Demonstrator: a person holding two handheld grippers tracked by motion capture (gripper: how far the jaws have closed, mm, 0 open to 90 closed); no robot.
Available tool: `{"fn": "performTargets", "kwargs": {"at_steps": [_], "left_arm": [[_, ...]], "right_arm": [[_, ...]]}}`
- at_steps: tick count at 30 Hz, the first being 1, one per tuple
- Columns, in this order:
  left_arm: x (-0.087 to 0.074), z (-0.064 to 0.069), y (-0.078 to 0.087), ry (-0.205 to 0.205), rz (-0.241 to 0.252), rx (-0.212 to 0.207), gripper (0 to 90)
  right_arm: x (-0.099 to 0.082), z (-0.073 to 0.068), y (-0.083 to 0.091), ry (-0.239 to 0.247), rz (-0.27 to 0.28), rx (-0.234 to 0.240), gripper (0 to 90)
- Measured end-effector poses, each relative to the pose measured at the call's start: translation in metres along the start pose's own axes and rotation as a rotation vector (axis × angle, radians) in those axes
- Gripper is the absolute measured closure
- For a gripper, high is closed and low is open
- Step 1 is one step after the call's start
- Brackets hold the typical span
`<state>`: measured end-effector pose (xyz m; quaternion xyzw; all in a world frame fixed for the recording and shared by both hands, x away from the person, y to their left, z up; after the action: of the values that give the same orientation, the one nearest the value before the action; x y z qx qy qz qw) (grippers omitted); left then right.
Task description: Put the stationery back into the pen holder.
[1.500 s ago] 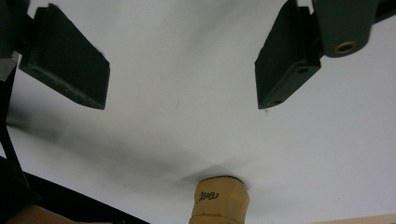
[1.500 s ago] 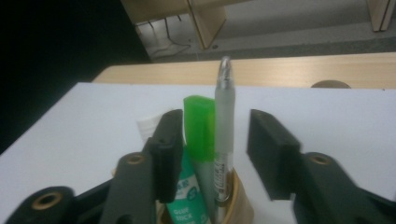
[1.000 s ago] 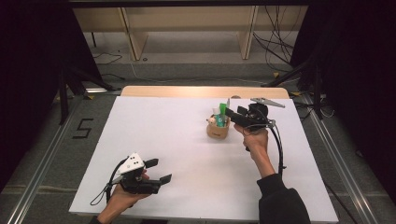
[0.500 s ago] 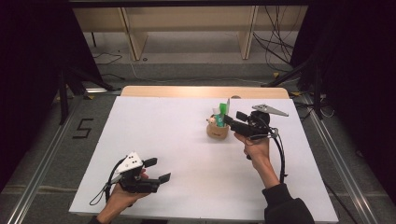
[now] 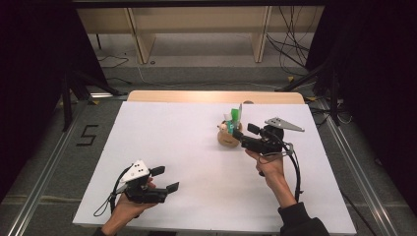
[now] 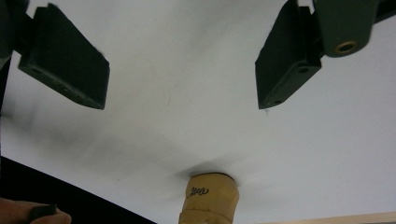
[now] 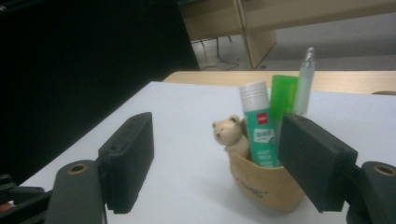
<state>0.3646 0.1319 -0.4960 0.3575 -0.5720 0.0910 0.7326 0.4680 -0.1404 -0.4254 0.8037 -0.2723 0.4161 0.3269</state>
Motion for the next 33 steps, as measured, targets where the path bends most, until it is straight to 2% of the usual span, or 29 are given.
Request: {"fn": "performTargets", "kwargs": {"at_steps": [13, 33], "left_arm": [[0.001, 0.0, 0.0, 0.002, 0.001, -0.003, 17.5], [0.001, 0.001, 0.001, -0.004, 0.003, -0.008, 17.4]], "right_arm": [[-0.011, -0.014, 0.008, 0.03, -0.02, 0.043, 26.5], [-0.033, -0.024, 0.013, 0.069, -0.078, 0.062, 24.0]]}}
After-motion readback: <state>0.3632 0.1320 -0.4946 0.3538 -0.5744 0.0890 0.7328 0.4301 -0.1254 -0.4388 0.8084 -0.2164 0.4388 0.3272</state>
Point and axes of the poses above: each handheld gripper's, and its own axes: y roughly backward along the jaws, x roughly out of its top, z roughly to its right, the point moved 8 cm from there along -y, roughly forward along the jaws, and after that the axes turned 7 degrees about -y, right-handed, at the moved point
